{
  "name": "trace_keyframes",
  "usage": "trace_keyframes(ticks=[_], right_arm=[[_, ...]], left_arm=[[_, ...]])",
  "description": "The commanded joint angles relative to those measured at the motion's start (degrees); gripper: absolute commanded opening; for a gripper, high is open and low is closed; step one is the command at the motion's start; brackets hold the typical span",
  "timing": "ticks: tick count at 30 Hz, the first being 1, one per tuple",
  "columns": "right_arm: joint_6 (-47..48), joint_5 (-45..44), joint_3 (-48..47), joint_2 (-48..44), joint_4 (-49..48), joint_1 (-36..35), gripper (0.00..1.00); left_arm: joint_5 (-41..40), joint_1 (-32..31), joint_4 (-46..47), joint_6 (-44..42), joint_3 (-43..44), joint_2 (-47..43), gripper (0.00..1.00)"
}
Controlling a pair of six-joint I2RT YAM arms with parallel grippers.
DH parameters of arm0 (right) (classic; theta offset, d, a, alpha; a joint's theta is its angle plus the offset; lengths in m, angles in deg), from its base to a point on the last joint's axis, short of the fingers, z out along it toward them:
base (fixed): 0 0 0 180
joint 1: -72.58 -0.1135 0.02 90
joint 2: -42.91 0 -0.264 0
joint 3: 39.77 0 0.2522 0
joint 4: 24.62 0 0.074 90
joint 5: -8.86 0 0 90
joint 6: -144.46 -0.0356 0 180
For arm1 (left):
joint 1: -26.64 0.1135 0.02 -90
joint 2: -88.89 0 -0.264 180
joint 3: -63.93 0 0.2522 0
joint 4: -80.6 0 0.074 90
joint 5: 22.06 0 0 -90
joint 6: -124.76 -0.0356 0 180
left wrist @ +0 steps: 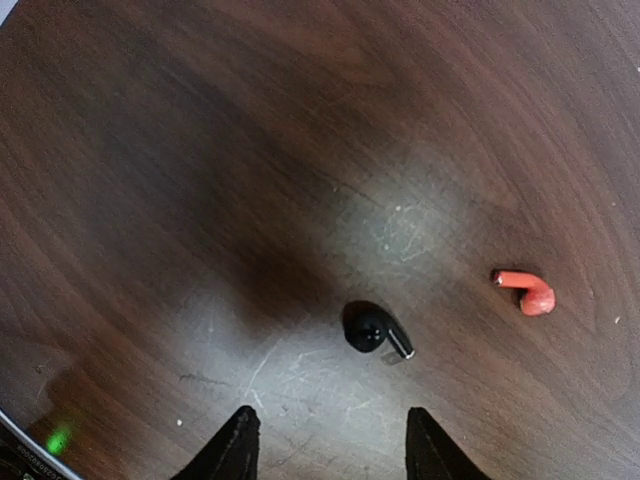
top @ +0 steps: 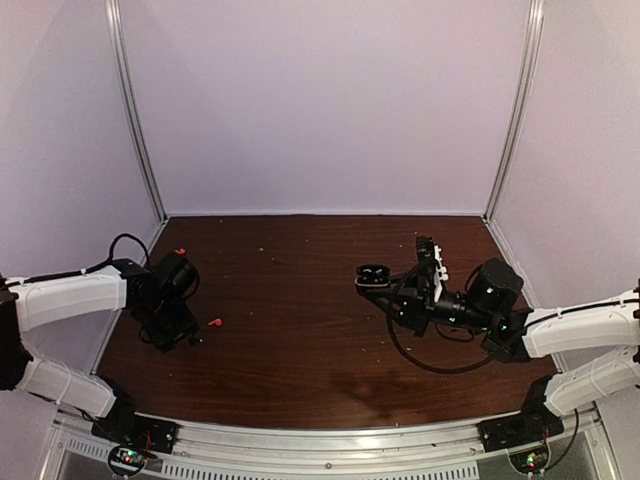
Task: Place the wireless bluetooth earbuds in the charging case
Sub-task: Move the right earbud to the center of the board.
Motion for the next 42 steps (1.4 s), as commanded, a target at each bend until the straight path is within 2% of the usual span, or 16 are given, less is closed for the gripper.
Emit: trace_keyframes(ticks=[1,19,31,36,42], right_arm=[[0.1,-0.5,0.3,-1.6,-0.7,0.4,0.0],[1.0,-0.8,0.1,-1.7,0.5,0.4,0.0],[1.4,-0.9,0.3,-2.3,1.0,0.3,0.0],[1.6,-1.2,0.4,-2.3,1.1,0.4,0.0],[1.5,-1.5,0.4,-2.4,1.1,0.4,0.0]], left_arm=[[-0.7,1.4,2.6,-1.3,3.8,5.4,0.5],[1.6,3.1,11.6,-2.6,1.6,13.1,0.42],[3.1,3.0,13.0,-2.9,-0.2,16.3,0.24],[4.1,0.0,15.2,-5.7,1.6,18.5,0.16],[8.0,-7.7,18.4,-11.2,8.4,27.8,0.09]])
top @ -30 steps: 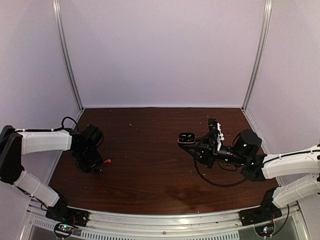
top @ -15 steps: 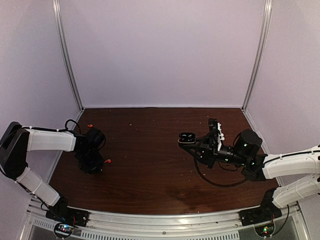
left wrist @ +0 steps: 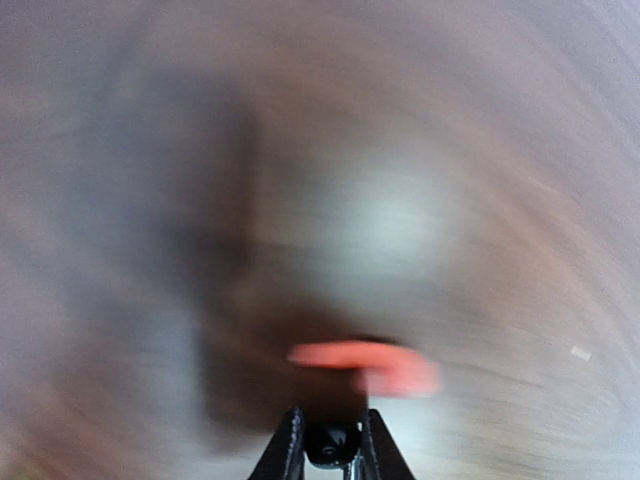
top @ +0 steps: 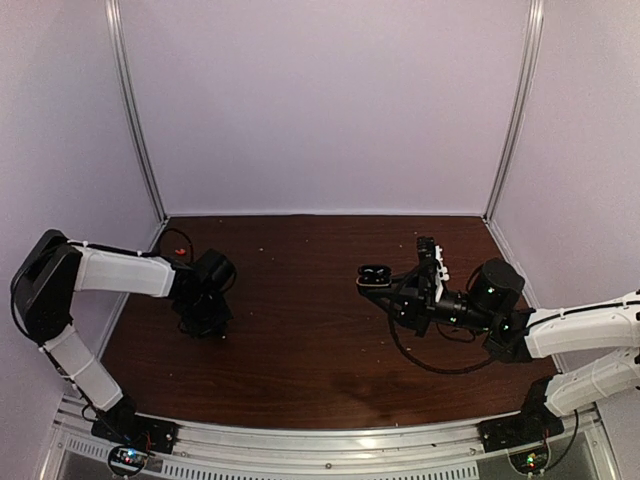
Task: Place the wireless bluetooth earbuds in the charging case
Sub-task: Move the right earbud to the center of the board.
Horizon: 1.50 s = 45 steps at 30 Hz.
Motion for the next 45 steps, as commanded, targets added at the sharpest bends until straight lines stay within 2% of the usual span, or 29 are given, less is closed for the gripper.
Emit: trace_keyframes(ticks=[1,7,12,22,33,35,41,45], right_arm=[[0.7,-1.1,0.5,-1.5,-0.6,0.3,0.0],[0.6,-2.2,1.1,-3.2,0.0,0.5,0.0],[0.5,-2.4,1.3,-4.8,1.3,0.8,0.0],[1.4,-2.7,0.9,-6.0,3.4,1.0,0.0],[2.1,-2.4,0.1,-6.2,5.0,1.0,0.0],[2.1,-2.4,-0.1,-6.2,5.2,1.0,0.0],[2.0,-2.5,-0.1,-6.2,5.0,1.0,0.0],[2.2,-2.4,-0.1,-6.2,5.3,1.0,0.0]], left_arm=[[6.6,-6.5,3.3,-5.6,4.9,9.5,0.08],[6.2,-13.9,0.8,-15.5,21.2,23.4,0.08],[5.7,-16.7,-4.0,-24.3,32.5,30.7,0.07],[6.4,-17.0,-7.9,-37.5,27.3,26.6,0.09],[7.3,-17.8,-15.0,-44.5,16.7,16.0,0.17],[7.0,-17.8,-16.2,-45.5,16.2,15.1,0.2],[8.2,-17.8,-18.7,-47.9,19.5,15.6,0.42],[8.6,-17.8,-19.5,-49.1,22.5,16.7,0.46]])
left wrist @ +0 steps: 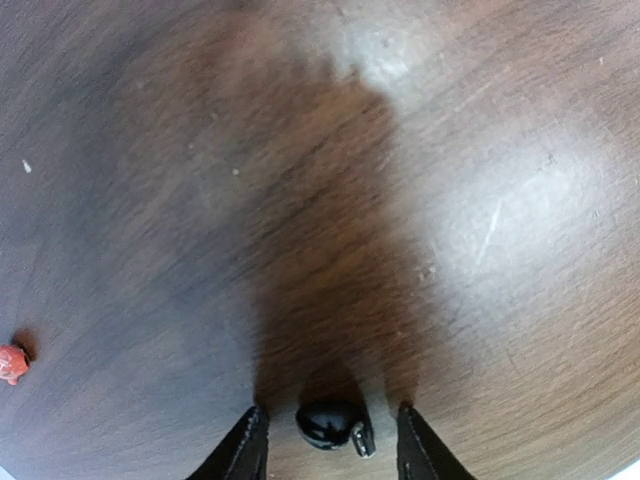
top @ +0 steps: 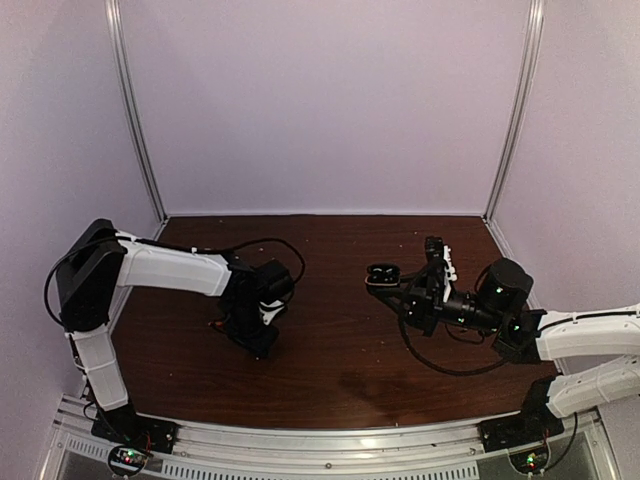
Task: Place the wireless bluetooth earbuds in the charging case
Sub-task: Move the right earbud to the center of the board, then pick up the right earbud from the center of the board.
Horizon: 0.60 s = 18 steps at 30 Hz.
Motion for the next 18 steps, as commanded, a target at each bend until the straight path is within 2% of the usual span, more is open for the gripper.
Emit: trace_keyframes(ticks=[1,11,18], right_arm=[[0.8,-0.3,-1.2,-0.9,-0.6,0.4,0.0],[1.3,-0.4,-1.1,-1.1,-0.2,0.4,0.0],[1.6,-0.7,-1.1,-1.7,0.4,0.4,0.0]], left_arm=[[1.4,-0.3,-4.1,-2.8,3.4,2.4,0.47],[2.7,-0.3,-6.6,-3.0,8.3,6.6,0.4],[5.7,-0.3,-7.1,-3.6,8.8,7.8,0.27]])
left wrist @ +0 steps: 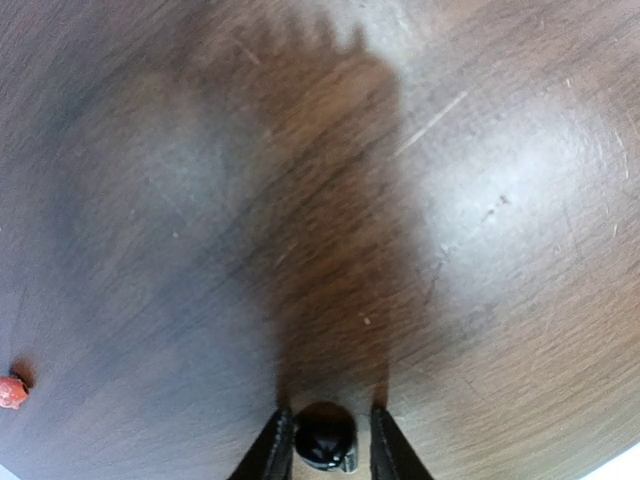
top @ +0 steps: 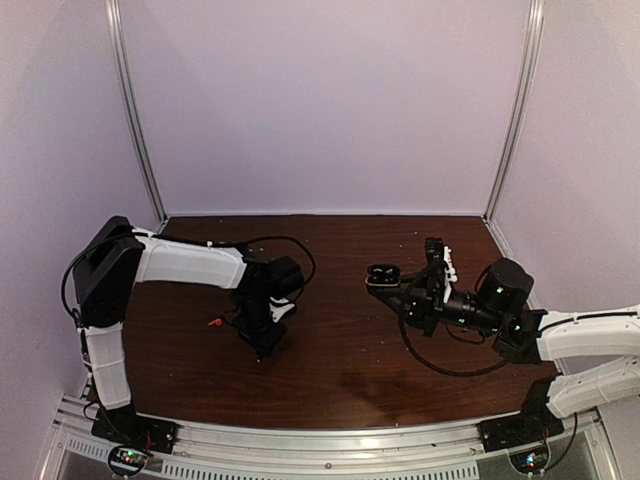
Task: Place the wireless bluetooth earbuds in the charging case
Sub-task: Pick up the right earbud from the center of the board.
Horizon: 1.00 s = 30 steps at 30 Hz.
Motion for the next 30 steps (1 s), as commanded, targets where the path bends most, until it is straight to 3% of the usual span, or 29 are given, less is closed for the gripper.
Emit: trace_keyframes(ticks=[1,11,22,30], right_arm=[[0.6,-0.7,-1.1,-1.5,-0.2,0.4,0.0],[0.5,-0.8,-0.7,-1.7,-0.5,0.4,0.0],[0.7,-0.9,-0.6,-1.3,-0.6,0.4,0.0],[0.2,-1.4,-0.4,-0.7,-0.7,0.4,0.0]], left_arm=[[2.9,-0.2,-1.2,-1.2,0.6,1.8,0.26],[2.9,-0.3,-2.1,-1.7,-0.5,1.5,0.28],[-0.4,-1.7,-1.8,-2.1,-0.5,1.3,0.14],[-1.6,-1.6,4.8,-0.4,-3.2,-3.7,0.12]])
